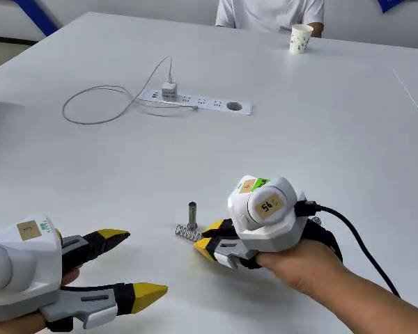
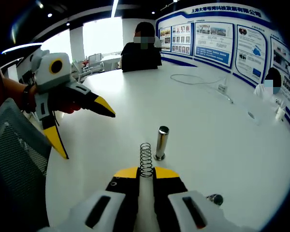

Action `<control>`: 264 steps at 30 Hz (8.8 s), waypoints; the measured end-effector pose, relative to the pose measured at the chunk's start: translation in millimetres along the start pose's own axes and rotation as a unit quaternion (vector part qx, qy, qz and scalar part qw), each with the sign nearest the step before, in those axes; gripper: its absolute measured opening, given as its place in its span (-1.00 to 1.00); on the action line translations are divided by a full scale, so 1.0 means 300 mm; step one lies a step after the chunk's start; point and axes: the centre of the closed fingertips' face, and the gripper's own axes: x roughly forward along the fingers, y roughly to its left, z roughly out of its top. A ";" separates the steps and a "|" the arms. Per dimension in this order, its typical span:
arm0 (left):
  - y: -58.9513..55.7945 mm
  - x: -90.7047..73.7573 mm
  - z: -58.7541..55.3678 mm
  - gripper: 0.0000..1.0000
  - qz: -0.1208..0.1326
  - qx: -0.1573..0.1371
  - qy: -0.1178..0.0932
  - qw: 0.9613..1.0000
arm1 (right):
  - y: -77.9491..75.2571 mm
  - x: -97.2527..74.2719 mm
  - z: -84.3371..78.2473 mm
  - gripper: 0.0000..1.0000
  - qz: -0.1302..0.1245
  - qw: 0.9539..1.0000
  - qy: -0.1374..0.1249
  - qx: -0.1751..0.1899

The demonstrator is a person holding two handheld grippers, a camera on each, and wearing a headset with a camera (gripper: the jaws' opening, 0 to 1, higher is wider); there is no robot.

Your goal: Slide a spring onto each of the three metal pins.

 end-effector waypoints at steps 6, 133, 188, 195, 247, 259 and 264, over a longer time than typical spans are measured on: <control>0.000 -0.002 0.002 0.37 0.000 0.000 -0.002 1.000 | 0.005 -0.016 0.024 -0.76 -0.003 1.000 -0.001 -0.020; 0.011 -0.057 0.028 0.37 0.017 0.001 -0.031 0.999 | -0.051 -0.140 0.310 -0.77 0.007 0.996 0.027 -0.082; 0.033 -0.055 0.005 0.37 0.018 -0.009 -0.026 0.999 | -0.063 -0.056 0.245 -0.77 0.017 0.997 0.050 -0.058; 0.031 -0.053 0.003 0.37 0.017 -0.009 -0.025 1.000 | -0.061 -0.044 0.224 -0.76 0.018 0.997 0.054 -0.054; 0.039 -0.033 -0.014 0.37 0.011 -0.012 -0.017 1.000 | -0.062 0.012 0.156 -0.67 0.020 0.996 0.064 -0.052; 0.029 -0.025 -0.001 0.37 0.006 -0.006 -0.016 1.000 | -0.073 -0.024 0.170 -0.55 0.007 0.997 0.049 -0.054; 0.020 -0.020 0.007 0.37 0.004 -0.003 -0.015 1.000 | -0.075 -0.039 0.182 -0.47 0.002 0.997 0.041 -0.060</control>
